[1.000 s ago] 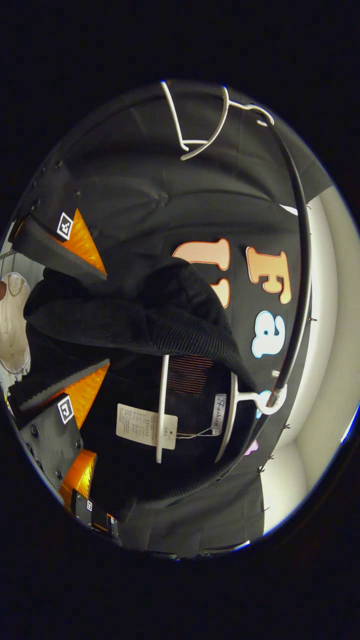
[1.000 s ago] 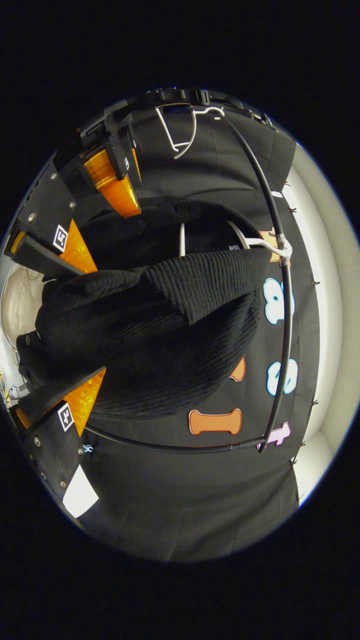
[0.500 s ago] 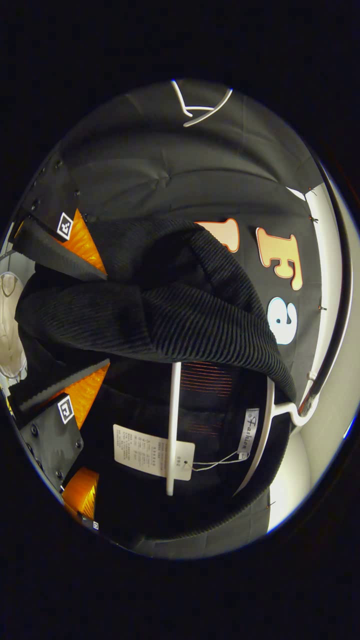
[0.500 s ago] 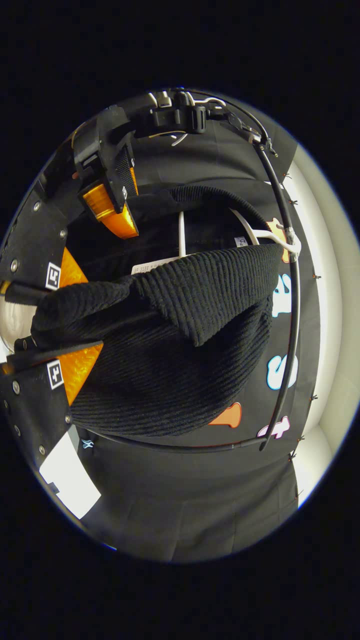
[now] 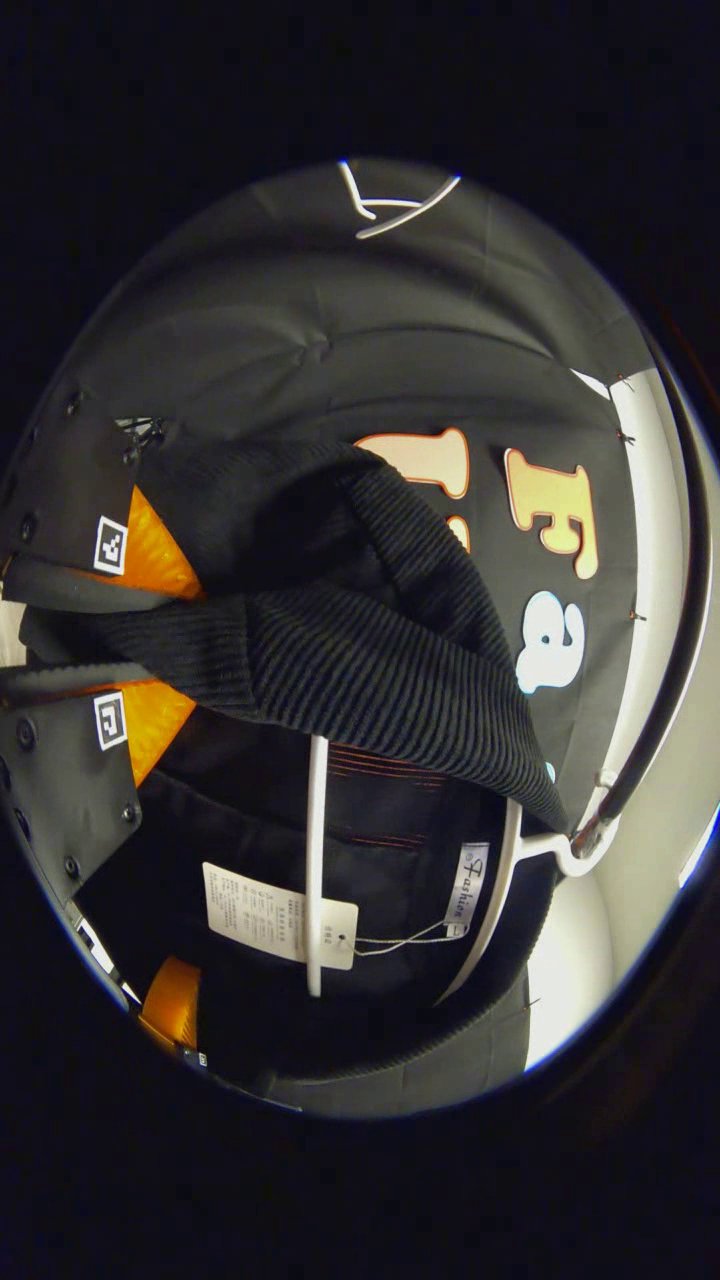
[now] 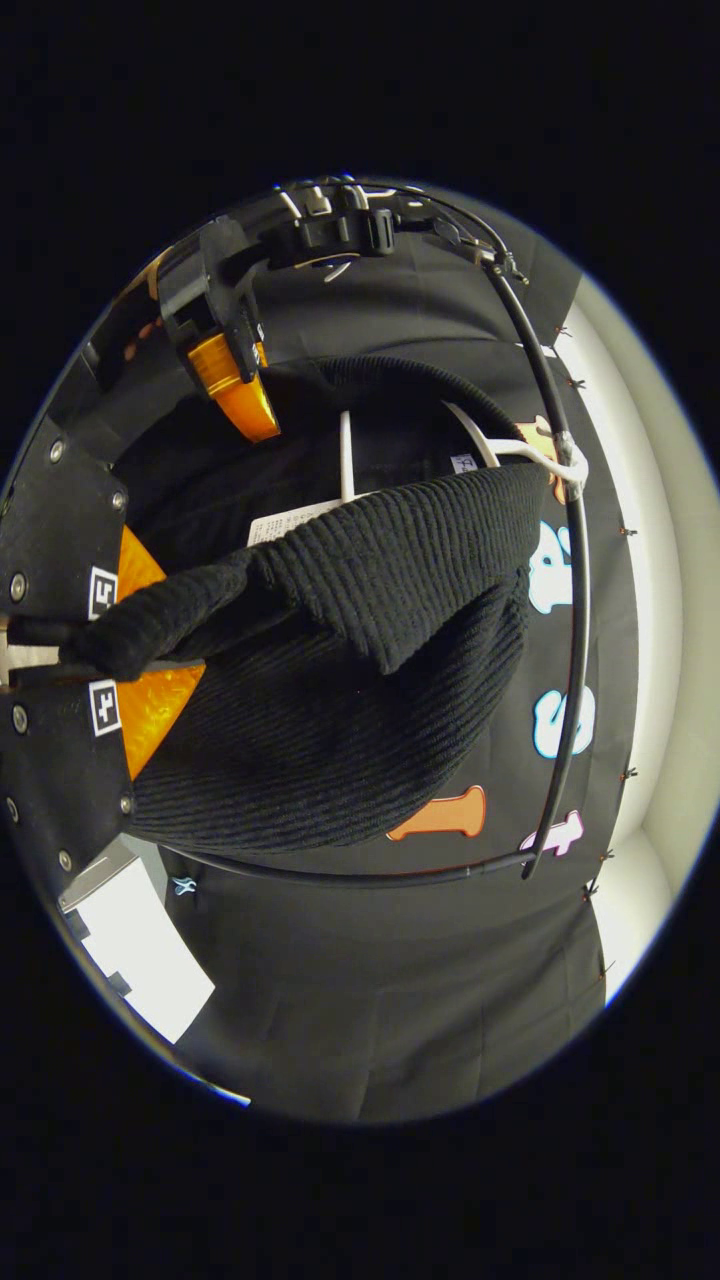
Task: Grasp the clothes on the hanger with both hands and then place them into the laundry hamper below.
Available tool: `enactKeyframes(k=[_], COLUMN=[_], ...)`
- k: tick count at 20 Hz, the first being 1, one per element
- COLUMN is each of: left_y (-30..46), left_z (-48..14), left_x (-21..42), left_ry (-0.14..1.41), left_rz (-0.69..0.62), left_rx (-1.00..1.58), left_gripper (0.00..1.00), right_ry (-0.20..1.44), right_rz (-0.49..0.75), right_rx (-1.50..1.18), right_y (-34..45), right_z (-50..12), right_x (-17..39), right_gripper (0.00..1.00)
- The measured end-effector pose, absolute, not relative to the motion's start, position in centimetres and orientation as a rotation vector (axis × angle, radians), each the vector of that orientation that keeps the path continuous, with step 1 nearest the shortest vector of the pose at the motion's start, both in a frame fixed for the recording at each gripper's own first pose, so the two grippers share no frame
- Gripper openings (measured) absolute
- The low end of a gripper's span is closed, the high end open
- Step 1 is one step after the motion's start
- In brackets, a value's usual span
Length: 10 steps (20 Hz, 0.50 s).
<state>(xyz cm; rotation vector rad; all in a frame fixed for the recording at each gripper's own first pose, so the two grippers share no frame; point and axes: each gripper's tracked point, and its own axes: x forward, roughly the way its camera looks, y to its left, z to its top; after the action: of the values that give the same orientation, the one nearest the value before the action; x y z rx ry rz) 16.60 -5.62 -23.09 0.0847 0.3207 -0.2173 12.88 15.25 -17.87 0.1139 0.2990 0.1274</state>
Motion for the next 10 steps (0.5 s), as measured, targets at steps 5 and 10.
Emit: enactKeyframes(k=[5,10], left_y=[-4.5,-2.8], left_z=[-22.1,-19.5], left_x=[15.7,15.0], left_ry=[0.317,0.272], left_rz=[-0.239,-0.235], left_rx=[0.173,0.102], left_gripper=[0.09,0.07], right_ry=[0.279,0.239], right_rz=[0.117,0.098], right_rx=[0.122,0.098], right_y=[14.8,13.4], right_z=[-16.2,-13.8], right_x=[11.9,10.0], right_gripper=[0.12,0.11])
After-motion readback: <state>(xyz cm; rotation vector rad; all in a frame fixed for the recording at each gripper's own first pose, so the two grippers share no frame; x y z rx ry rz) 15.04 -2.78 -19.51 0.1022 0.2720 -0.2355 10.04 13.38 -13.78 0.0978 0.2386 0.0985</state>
